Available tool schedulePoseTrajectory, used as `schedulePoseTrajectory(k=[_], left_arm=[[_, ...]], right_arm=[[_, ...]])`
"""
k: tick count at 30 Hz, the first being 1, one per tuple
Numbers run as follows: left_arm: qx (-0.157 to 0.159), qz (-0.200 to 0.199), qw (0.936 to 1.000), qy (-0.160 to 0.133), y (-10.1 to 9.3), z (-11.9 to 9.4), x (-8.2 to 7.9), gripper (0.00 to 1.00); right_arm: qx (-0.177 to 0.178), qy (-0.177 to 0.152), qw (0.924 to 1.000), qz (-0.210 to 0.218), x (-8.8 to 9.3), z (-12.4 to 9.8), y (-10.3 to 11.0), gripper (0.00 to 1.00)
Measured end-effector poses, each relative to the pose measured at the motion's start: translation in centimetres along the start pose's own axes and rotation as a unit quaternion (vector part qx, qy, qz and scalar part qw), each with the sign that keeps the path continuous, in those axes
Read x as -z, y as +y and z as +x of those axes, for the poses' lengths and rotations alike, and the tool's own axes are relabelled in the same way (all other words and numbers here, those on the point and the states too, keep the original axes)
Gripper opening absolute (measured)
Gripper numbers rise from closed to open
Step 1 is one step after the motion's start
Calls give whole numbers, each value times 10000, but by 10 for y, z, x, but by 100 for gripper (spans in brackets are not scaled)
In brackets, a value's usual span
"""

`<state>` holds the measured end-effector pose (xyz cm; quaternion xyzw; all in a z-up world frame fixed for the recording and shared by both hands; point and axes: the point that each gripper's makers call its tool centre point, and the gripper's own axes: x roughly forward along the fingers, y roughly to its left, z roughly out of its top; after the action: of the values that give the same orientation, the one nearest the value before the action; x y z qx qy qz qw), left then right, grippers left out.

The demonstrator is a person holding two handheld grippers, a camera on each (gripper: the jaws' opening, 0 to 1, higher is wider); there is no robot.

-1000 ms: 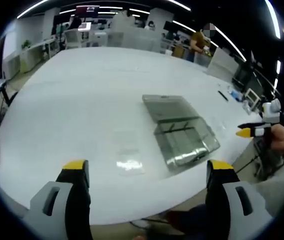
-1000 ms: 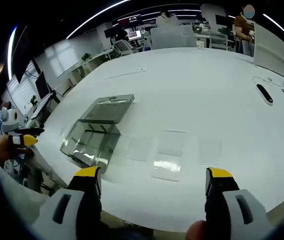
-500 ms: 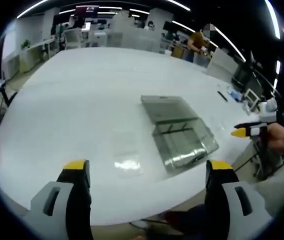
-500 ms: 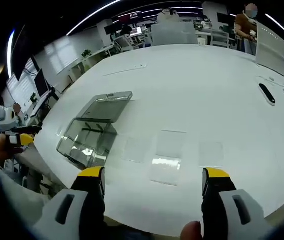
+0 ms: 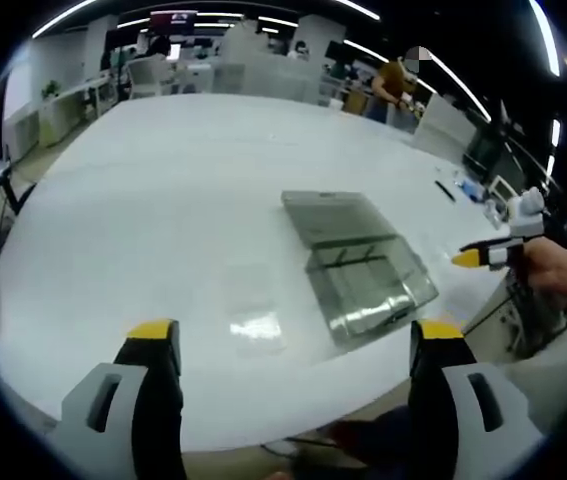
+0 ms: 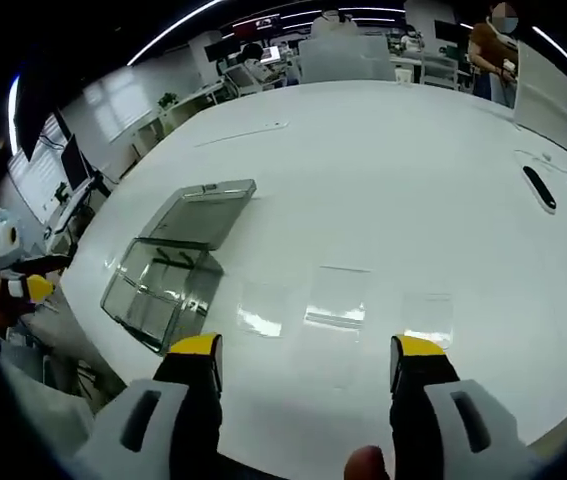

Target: Insert the divider into the dual guide fixture by aligning both edges with the guide slots and pushing it downward to the bottom, including one-sided entry, uneven engagement, binding, and posture correction.

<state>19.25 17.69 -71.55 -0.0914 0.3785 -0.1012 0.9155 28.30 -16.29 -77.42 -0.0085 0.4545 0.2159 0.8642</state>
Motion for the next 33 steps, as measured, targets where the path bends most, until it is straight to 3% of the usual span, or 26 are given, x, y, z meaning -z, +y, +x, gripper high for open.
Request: schedulePoseTrajectory(k=[33], left_arm=[[70, -24, 9999, 111, 13, 17, -9, 92]], right_arm=[[543, 889, 9945, 95, 8, 40, -18, 39]])
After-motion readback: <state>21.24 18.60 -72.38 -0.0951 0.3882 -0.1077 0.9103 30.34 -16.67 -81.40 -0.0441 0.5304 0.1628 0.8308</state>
